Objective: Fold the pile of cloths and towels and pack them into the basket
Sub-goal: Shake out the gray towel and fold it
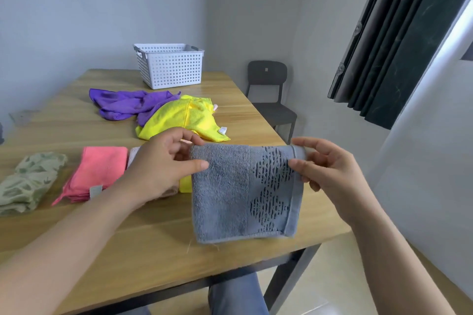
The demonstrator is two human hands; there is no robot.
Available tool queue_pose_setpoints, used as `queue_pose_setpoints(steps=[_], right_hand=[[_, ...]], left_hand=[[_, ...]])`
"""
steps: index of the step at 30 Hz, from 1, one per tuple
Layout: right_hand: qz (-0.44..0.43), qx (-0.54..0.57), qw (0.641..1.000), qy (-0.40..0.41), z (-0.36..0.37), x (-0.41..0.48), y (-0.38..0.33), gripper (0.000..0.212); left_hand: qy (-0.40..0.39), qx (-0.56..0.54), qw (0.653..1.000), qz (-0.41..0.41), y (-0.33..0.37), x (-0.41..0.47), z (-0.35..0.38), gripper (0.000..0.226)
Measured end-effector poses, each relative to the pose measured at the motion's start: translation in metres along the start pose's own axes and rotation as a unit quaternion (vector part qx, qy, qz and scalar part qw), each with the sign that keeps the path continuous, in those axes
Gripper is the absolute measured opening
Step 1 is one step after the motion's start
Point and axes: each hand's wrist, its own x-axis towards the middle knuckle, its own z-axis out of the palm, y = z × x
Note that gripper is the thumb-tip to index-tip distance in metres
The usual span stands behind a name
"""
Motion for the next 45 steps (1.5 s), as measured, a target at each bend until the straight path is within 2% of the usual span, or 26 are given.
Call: queue_pose_setpoints(steps=[3,5,7,9,11,12,13,15,16,18,20,22,24,27,32,34,36,39,42,45], right_hand=[[-0.035,-0.037,0.998,-0.031,-0.005,-0.006,-0.016,0.051],[-0.076,-0.114,0.990,-0.020,-0.005,-0.013,-0.023,0.055],[-0.123,-0.216,0.969,0.001,-0.005,-0.022,-0.033,0.047],[-0.166,-0.277,0.946,0.007,-0.005,-0.031,-0.043,0.030],[-0.195,-0.280,0.940,0.012,-0.007,-0.039,-0.052,0.014],[-0.196,-0.248,0.949,0.007,-0.007,-0.043,-0.057,0.009],[-0.182,-0.190,0.965,-0.013,-0.007,-0.045,-0.059,0.007],[-0.135,-0.067,0.986,-0.075,-0.002,-0.048,-0.061,0.008],[-0.111,-0.030,0.989,-0.092,0.002,-0.046,-0.057,0.012],[-0.066,0.000,0.994,-0.084,0.014,-0.035,-0.041,0.017],[-0.029,-0.023,0.997,-0.062,0.029,-0.020,-0.016,0.021],[0.010,-0.080,0.995,-0.065,0.044,-0.005,0.014,0.024],[0.052,-0.131,0.987,-0.079,0.059,0.010,0.048,0.027],[0.084,-0.156,0.982,-0.068,0.072,0.028,0.079,0.026],[0.090,-0.171,0.981,-0.029,0.079,0.053,0.090,0.029],[0.094,-0.200,0.975,-0.024,0.078,0.057,0.092,0.039],[0.079,-0.264,0.961,-0.014,0.074,0.052,0.089,0.052],[0.092,-0.321,0.942,-0.043,0.063,0.030,0.081,0.059],[0.134,-0.315,0.936,-0.084,0.053,0.008,0.073,0.056],[0.163,-0.269,0.944,-0.102,0.054,-0.001,0.069,0.041]], left_hand=[[0.028,0.065,0.997,0.043,0.022,-0.006,-0.007,0.039],[0.051,0.107,0.991,0.061,0.034,-0.015,-0.011,0.038],[0.049,0.137,0.987,0.072,0.046,-0.029,-0.014,0.035],[0.053,0.162,0.982,0.087,0.056,-0.040,-0.019,0.028],[0.058,0.158,0.982,0.090,0.066,-0.051,-0.027,0.025],[0.044,0.129,0.987,0.086,0.071,-0.057,-0.031,0.029],[0.022,0.077,0.994,0.074,0.074,-0.060,-0.034,0.033],[-0.015,-0.045,0.998,0.035,0.075,-0.064,-0.032,0.026],[-0.012,-0.085,0.996,-0.001,0.069,-0.062,-0.028,0.025],[0.020,-0.096,0.994,-0.054,0.047,-0.051,-0.019,0.039],[0.053,-0.028,0.995,-0.084,0.014,-0.037,-0.013,0.056],[0.055,0.048,0.988,-0.135,-0.021,-0.027,-0.005,0.059],[0.060,0.105,0.974,-0.189,-0.060,-0.015,0.005,0.050],[0.087,0.138,0.963,-0.213,-0.095,-0.002,0.016,0.032],[0.116,0.149,0.964,-0.189,-0.096,0.005,0.018,0.037],[0.117,0.185,0.963,-0.160,-0.089,-0.004,0.019,0.046],[0.095,0.236,0.956,-0.149,-0.083,-0.016,0.019,0.052],[0.034,0.231,0.951,-0.201,-0.079,-0.031,0.020,0.061],[0.011,0.228,0.950,-0.211,-0.076,-0.039,0.024,0.061],[0.026,0.188,0.964,-0.188,-0.069,-0.044,0.030,0.052]])
